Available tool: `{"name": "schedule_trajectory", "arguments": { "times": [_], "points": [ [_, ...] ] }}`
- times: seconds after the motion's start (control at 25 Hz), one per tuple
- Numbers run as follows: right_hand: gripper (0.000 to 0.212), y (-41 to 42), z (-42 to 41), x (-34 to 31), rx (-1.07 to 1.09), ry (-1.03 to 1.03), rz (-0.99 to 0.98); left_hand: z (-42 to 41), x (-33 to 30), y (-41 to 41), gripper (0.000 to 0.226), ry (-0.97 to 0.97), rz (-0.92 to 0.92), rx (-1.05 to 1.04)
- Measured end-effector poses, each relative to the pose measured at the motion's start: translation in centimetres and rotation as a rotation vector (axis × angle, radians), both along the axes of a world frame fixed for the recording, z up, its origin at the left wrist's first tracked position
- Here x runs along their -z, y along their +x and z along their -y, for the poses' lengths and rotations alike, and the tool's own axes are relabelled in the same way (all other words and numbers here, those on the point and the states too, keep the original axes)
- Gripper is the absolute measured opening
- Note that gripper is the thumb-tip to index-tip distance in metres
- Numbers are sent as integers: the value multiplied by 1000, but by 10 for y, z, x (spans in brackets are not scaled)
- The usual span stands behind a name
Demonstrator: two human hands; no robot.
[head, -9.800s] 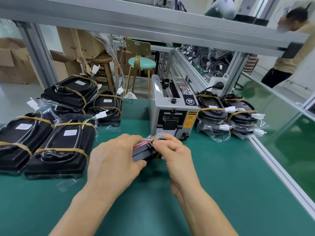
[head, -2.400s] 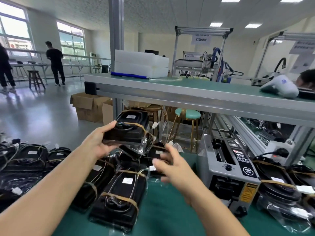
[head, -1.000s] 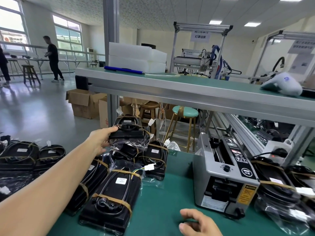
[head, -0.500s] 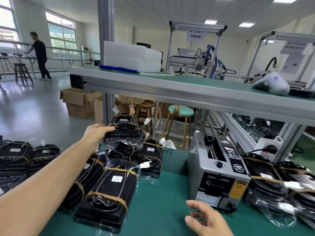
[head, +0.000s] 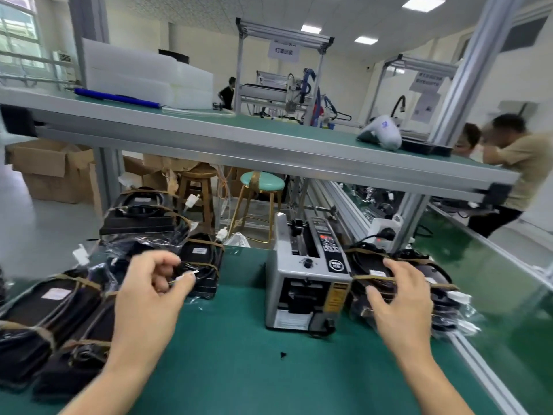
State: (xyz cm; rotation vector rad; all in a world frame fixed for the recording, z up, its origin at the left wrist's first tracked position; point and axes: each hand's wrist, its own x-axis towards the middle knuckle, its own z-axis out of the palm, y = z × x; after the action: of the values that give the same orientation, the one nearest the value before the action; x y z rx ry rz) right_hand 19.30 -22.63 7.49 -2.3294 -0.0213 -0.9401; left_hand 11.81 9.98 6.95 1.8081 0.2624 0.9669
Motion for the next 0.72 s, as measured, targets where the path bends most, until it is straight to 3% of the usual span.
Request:
{"name": "schedule_trajectory", "arguments": {
  "times": [0.12,0.2,0.28,0.36,0.48,0.56,0.72],
  "points": [
    [91,39,19,1,107,-506,-321,43,39,-10,43,-87,-128,154],
    [105,59,29,8,85,-749,-466,62,59,-15,50,-95,-190,213],
    [106,70,33,18,72,-846,-525,73,71,-20,60,-118,-236,247],
    [88,74,36,25,95,-892,-471,81,79,-25,69,-126,-262,262],
    [65,65,42,25,116,-840,-364,86,80,-32,71,-73,-270,275],
    [59,47,47,15,124,-692,-309,88,77,-37,71,-9,-242,281],
    [30,-21,69,-23,72,72,-167,105,51,-47,44,286,-10,328]
  ]
}}
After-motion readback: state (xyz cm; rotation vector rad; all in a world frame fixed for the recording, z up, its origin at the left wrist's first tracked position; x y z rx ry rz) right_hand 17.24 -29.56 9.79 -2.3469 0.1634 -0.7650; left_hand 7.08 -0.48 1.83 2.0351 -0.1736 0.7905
